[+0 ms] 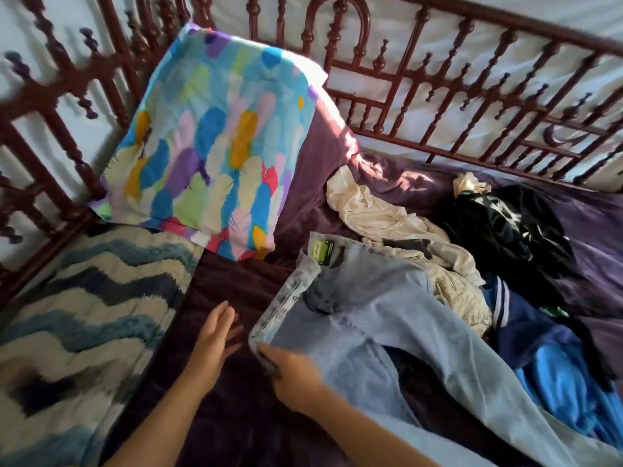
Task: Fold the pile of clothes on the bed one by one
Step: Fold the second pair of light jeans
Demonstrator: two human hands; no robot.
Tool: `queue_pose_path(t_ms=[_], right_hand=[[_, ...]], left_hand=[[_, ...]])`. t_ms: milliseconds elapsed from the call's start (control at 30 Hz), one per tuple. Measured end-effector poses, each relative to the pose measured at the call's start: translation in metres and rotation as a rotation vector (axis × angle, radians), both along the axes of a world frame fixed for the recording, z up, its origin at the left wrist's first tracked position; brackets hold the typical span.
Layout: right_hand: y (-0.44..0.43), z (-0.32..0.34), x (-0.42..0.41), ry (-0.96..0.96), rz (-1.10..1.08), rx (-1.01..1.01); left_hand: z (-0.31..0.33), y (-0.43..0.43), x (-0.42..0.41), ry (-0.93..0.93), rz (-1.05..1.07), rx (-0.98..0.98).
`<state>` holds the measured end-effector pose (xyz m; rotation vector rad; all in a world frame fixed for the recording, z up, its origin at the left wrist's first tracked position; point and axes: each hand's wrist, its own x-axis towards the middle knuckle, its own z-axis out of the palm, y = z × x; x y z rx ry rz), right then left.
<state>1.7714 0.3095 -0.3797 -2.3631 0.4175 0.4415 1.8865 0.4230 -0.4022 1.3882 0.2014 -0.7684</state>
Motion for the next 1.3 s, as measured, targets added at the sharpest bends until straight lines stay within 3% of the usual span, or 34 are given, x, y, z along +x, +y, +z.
queue_pose_path(t_ms=[133,233,333,467,600,833,933,1033,1167,1300], right_hand=[[0.047,-0.019,-0.016,0.176,0.103,0.01],[0.055,-0.021,-0.021,0.215,0.111,-0.005],[0.059,-0.019,-0.025,0.21,0.103,-0.02],[0.064,-0.011,-0.032,0.21,0.121,-0.032],[0.07,-0.002,-0.033,0.198,0.099,-0.028],[0.101,0.012,-0.009,0.0,0.086,-0.076],[0.124,0.009,-0.004,-0.043,0.172,-0.04],[0.139,-0.009,-0.012,0.069,0.279,-0.05],[0.124,-0.029,-0.042,0.235,0.151,-0.072],[0.089,-0.031,-0.07,0.313,-0.095,-0.048]], left_hand=[[-0.017,0.026,-0.009,-0.048,-0.112,0.25],[-0.039,0.044,-0.022,0.145,0.004,0.368],[-0.052,0.054,-0.026,0.374,0.086,0.27],[-0.047,0.048,-0.016,0.469,0.077,0.072],[-0.035,0.035,0.004,0.308,0.12,0.22],[0.024,0.087,0.028,-0.262,0.374,0.214],[0.023,0.144,0.024,-0.343,0.519,0.322],[0.004,0.197,0.011,-0.24,0.628,0.478],[-0.017,0.228,-0.004,-0.176,0.359,0.9],[-0.005,0.206,0.002,-0.559,0.261,1.092]])
